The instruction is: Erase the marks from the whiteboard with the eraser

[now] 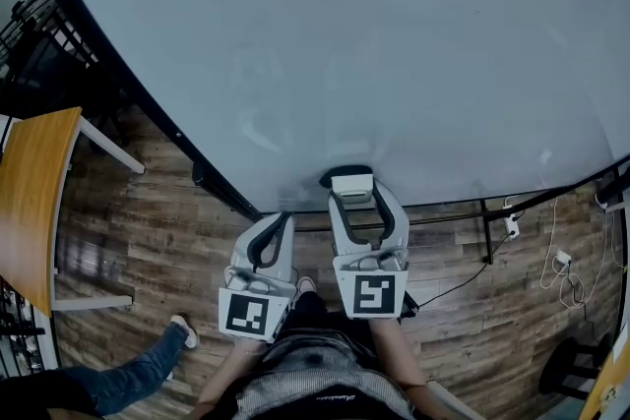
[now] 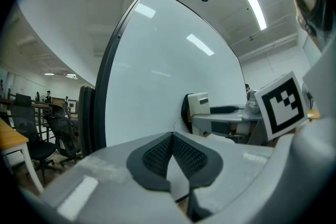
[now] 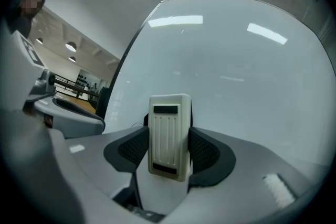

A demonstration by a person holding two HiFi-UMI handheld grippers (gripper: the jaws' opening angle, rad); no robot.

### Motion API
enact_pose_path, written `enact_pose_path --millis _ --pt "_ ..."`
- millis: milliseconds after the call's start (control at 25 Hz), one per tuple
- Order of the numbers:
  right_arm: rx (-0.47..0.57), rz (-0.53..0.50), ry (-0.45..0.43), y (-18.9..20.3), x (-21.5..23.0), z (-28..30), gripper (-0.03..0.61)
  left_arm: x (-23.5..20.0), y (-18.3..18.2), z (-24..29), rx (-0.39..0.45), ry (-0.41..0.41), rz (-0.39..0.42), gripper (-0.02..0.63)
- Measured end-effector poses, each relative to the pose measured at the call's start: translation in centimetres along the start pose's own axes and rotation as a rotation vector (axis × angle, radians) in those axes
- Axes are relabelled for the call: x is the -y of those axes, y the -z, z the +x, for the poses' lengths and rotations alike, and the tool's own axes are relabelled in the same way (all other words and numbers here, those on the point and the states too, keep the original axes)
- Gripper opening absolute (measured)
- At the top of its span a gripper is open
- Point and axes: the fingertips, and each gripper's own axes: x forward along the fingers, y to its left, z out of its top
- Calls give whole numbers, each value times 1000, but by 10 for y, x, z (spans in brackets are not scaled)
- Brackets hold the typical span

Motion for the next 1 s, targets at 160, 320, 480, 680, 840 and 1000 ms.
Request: enact_pose_path --millis 160,320,480,680,840,1000 --pt "16 1 -27 -3 -6 0 241 0 -1 -1 3 -4 3 -2" --pt "14 -19 -58 1 -3 -2 242 6 -3 4 3 3 0 -2" --pt "7 -37 -9 14 21 -10 242 10 0 8 0 19 -5 -2" --pt "-39 -22 106 33 75 -28 242 20 0 16 -5 36 -10 -2" --pt "-31 -15 145 31 90 -33 242 29 0 20 -5 53 -3 -2" --pt "-33 7 174 36 90 -35 239 30 3 18 -14 51 -12 -2"
